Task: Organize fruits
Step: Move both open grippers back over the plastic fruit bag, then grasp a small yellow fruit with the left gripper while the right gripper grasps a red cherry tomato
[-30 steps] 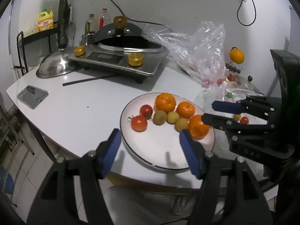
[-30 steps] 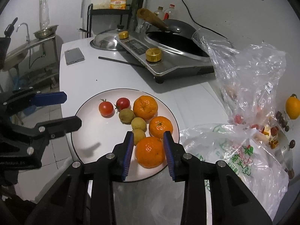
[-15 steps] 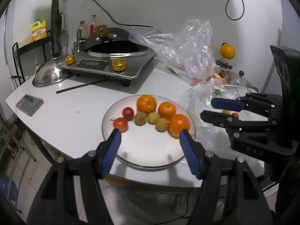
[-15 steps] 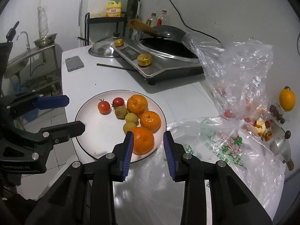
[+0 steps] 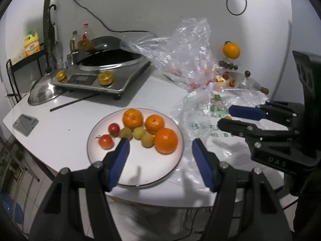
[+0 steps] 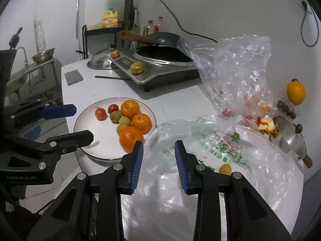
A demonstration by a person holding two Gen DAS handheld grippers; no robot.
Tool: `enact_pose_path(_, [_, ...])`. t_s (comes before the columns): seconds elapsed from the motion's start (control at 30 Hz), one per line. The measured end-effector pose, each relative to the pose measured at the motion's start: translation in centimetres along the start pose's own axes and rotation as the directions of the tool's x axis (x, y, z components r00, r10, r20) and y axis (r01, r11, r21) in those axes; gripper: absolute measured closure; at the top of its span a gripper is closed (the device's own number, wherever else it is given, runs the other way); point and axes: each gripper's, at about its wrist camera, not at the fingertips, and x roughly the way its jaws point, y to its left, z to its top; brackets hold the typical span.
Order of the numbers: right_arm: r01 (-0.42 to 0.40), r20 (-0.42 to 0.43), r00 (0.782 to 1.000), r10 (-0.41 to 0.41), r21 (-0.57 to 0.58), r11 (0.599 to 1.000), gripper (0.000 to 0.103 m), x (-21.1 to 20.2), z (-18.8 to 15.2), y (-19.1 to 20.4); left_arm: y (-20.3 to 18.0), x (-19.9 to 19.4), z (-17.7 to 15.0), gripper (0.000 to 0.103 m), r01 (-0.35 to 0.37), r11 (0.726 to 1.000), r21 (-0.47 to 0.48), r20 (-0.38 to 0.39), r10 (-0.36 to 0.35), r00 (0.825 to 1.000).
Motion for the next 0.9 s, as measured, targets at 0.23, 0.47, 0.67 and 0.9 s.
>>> enact_pose_path(0.23, [0.014,0.006,1.000,-0.014,0.042,0.999,0.068,-1.1,-1.4,-2.4,-2.6,0.9,0.5,0.037,0.020,0.999,0.036,-0.017,-0.019,1.000])
enact_pose_path(0.47, [0.036,0.007,0.999,-0.037,0.087,0.996,0.068,-1.9,-2.8,-5.3,-5.1,2.0,0.9,0.037,0.037,0.996,0.076,-0.036,-0.034,0.999])
enact_pose_path(0.67, [0.048,0.000,0.999,-0.048,0.116,0.992,0.068,-1.8,-3.8,-7.1,-6.5,3.1,1.2,0.037,0.044,0.994,0.097,-0.050,-0.040,0.998])
enact_pose_path(0.9, [0.057,-0.018,0.998,-0.055,0.142,0.988,0.068,-1.2,-5.0,-9.3,-7.8,4.4,1.1,0.037,0.055,0.992,0.117,-0.077,-0.047,0.996])
